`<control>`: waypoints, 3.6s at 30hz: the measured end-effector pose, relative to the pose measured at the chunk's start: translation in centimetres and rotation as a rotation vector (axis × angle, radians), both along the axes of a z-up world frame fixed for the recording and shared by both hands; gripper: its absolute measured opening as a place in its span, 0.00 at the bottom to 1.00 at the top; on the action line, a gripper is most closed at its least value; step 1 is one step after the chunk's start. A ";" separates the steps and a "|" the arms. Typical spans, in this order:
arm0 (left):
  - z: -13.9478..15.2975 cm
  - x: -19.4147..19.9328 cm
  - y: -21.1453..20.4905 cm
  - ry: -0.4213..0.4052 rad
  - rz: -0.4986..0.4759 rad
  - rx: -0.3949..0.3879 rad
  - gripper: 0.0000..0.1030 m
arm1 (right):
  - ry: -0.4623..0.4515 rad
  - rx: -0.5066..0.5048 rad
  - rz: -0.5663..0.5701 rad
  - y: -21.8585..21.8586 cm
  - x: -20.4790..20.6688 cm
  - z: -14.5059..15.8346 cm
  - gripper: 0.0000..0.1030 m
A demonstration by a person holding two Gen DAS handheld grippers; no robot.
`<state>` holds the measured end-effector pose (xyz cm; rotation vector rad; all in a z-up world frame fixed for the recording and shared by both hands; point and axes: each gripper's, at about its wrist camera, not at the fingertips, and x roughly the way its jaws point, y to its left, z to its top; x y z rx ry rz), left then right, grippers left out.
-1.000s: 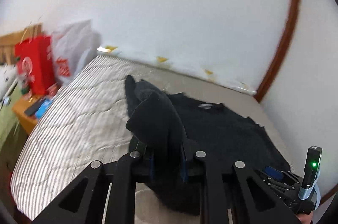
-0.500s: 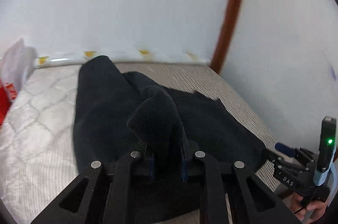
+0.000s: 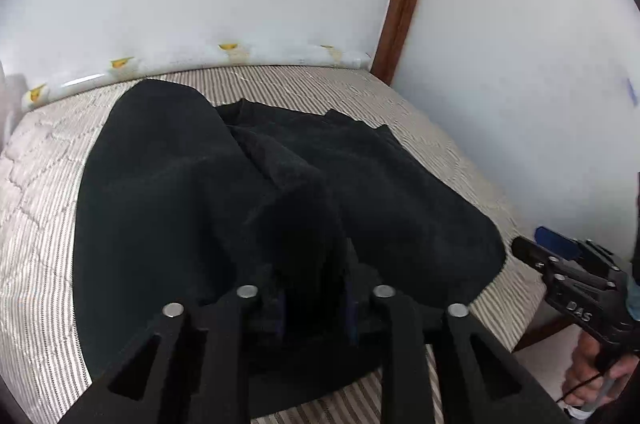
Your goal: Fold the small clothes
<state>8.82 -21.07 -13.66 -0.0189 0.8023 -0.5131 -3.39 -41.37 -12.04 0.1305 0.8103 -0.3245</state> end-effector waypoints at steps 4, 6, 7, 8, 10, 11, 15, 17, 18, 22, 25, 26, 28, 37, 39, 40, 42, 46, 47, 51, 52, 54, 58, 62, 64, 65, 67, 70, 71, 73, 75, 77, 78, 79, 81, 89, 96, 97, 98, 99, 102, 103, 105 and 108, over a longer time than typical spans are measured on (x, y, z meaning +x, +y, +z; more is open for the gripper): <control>0.9 -1.0 0.9 -0.017 -0.034 -0.053 0.46 | -0.023 0.026 0.031 1.2 0.1 0.9 0.47; 1.7 -1.8 1.8 -0.065 -0.031 -0.058 0.54 | -0.043 0.037 0.055 2.0 0.2 1.5 0.47; 2.0 -2.2 2.4 -0.084 -0.028 -0.060 0.56 | -0.050 0.041 0.066 2.4 0.4 1.7 0.47; 2.2 -2.4 3.0 -0.099 -0.024 -0.061 0.57 | -0.055 0.046 0.077 2.9 0.6 1.9 0.48; 2.5 -2.8 4.7 -0.117 0.004 -0.049 0.60 | -0.056 0.070 0.097 3.8 1.4 2.2 0.57; 2.4 -2.9 5.5 -0.119 0.021 -0.041 0.60 | -0.055 0.090 0.110 4.2 1.8 2.2 0.61; 1.3 -3.3 9.9 -0.101 0.095 -0.007 0.63 | -0.070 0.193 0.175 6.3 3.4 2.0 0.63; 0.3 -3.5 12.0 -0.070 0.116 -0.002 0.64 | -0.083 0.239 0.207 7.4 4.1 1.8 0.64; -0.3 -3.6 13.0 -0.052 0.125 -0.001 0.64 | -0.090 0.260 0.224 8.0 4.4 1.8 0.64; -2.5 -4.1 15.4 -0.007 0.130 -0.002 0.65 | -0.105 0.307 0.296 10.4 5.4 1.6 0.66; -3.5 -3.9 15.8 0.015 0.118 -0.020 0.68 | -0.081 0.305 0.319 11.9 6.9 0.8 0.67; -3.7 -3.8 15.7 0.021 0.111 -0.023 0.68 | -0.063 0.302 0.318 12.4 7.7 0.2 0.67; -4.1 -3.6 15.2 0.032 0.094 -0.017 0.68 | -0.035 0.311 0.323 13.0 8.9 -0.7 0.67; -6.0 -2.8 13.6 0.056 0.081 0.036 0.68 | -0.048 0.453 0.332 13.2 13.7 -3.2 0.52; -6.1 -2.4 13.5 0.058 0.084 0.039 0.68 | -0.052 0.418 0.347 13.4 14.5 -3.0 0.15; -6.1 -2.3 13.4 0.059 0.084 0.042 0.68 | -0.059 0.406 0.370 13.4 14.6 -2.7 0.15; -6.0 -2.1 13.0 0.060 0.088 0.058 0.68 | -0.123 0.350 0.398 13.3 13.6 -1.2 0.12; -5.8 -2.1 12.1 0.059 0.086 0.067 0.70 | -0.231 0.304 0.410 11.1 11.2 2.1 0.11; -5.8 -2.0 11.6 0.058 0.086 0.078 0.69 | -0.247 0.288 0.398 10.4 10.6 2.7 0.11; -5.5 -2.2 9.6 0.034 0.064 0.108 0.70 | -0.287 0.241 0.341 6.6 8.5 3.8 0.10; -5.4 -2.3 9.3 0.025 0.058 0.110 0.71 | -0.296 0.228 0.322 5.5 7.8 3.9 0.10; -5.0 -2.3 8.5 0.013 0.036 0.099 0.73 | -0.300 0.211 0.288 3.8 6.6 3.9 0.10; -4.7 -2.4 5.9 0.014 -0.039 0.104 0.72 | -0.293 0.189 0.193 0.3 4.8 2.6 0.10; -4.9 -2.7 4.3 -0.016 -0.063 0.142 0.71 | -0.256 0.238 0.087 -3.3 3.6 0.1 0.10; -4.9 -2.7 4.5 -0.008 -0.059 0.117 0.71 | -0.223 0.250 0.077 -3.9 3.4 -1.3 0.10; -4.9 -2.6 4.6 0.000 -0.056 0.106 0.71 | -0.205 0.248 0.077 -3.9 3.4 -1.9 0.11; -4.9 -2.5 4.9 -0.004 -0.053 0.101 0.70 | -0.178 0.238 0.071 -3.8 3.2 -2.7 0.13; -4.7 -2.5 5.2 -0.018 -0.062 0.081 0.55 | -0.174 0.235 0.009 -4.3 2.1 -3.0 0.39; -4.6 -2.6 5.2 -0.021 -0.066 0.072 0.50 | -0.183 0.247 -0.018 -4.5 1.8 -3.0 0.50; -4.3 -2.8 4.9 -0.037 -0.076 0.055 0.34 | -0.183 0.299 -0.025 -5.1 1.4 -3.4 0.57; -3.9 -3.3 4.0 -0.057 -0.068 0.051 0.30 | -0.141 0.350 -0.027 -5.3 1.8 -4.2 0.58; -3.8 -3.2 3.7 -0.064 -0.065 0.053 0.26 | -0.114 0.384 -0.028 -5.3 2.2 -4.8 0.57; -3.7 -3.1 3.8 -0.067 -0.063 0.046 0.25 | -0.106 0.394 -0.029 -5.2 2.5 -5.0 0.56; -3.6 -3.0 4.0 -0.067 -0.061 0.035 0.23 | -0.107 0.403 -0.022 -5.0 2.7 -5.0 0.52; -3.4 -2.6 4.8 -0.070 -0.050 0.011 0.22 | -0.109 0.414 0.001 -4.2 3.5 -4.9 0.21; -2.6 -0.9 12.0 -0.064 0.103 -0.079 0.18 | -0.133 0.382 0.122 2.3 8.8 -3.3 0.16; -2.0 1.7 19.2 -0.090 0.242 -0.048 0.18 | -0.148 0.394 0.265 10.0 15.3 -1.6 0.16; -1.9 2.0 20.1 -0.090 0.260 -0.049 0.18 | -0.147 0.396 0.283 10.9 16.0 -1.4 0.16; -2.0 2.4 20.9 -0.089 0.277 -0.048 0.18 | -0.145 0.395 0.303 12.0 16.8 -1.3 0.16; -2.0 2.5 21.5 -0.087 0.290 -0.047 0.18 | -0.143 0.391 0.315 12.7 17.1 -1.2 0.16; -2.8 3.0 22.3 -0.067 0.311 -0.038 0.18 | -0.136 0.378 0.337 13.9 17.8 -1.0 0.16; -3.1 3.5 21.8 -0.057 0.308 -0.036 0.18 | -0.133 0.372 0.340 14.0 17.7 -0.9 0.16; -3.6 3.1 21.5 -0.042 0.305 -0.017 0.18 | -0.125 0.362 0.346 13.8 17.0 -1.1 0.16; -4.3 2.4 20.8 -0.032 0.296 -0.001 0.19 | -0.088 0.353 0.334 12.7 15.9 -1.7 0.16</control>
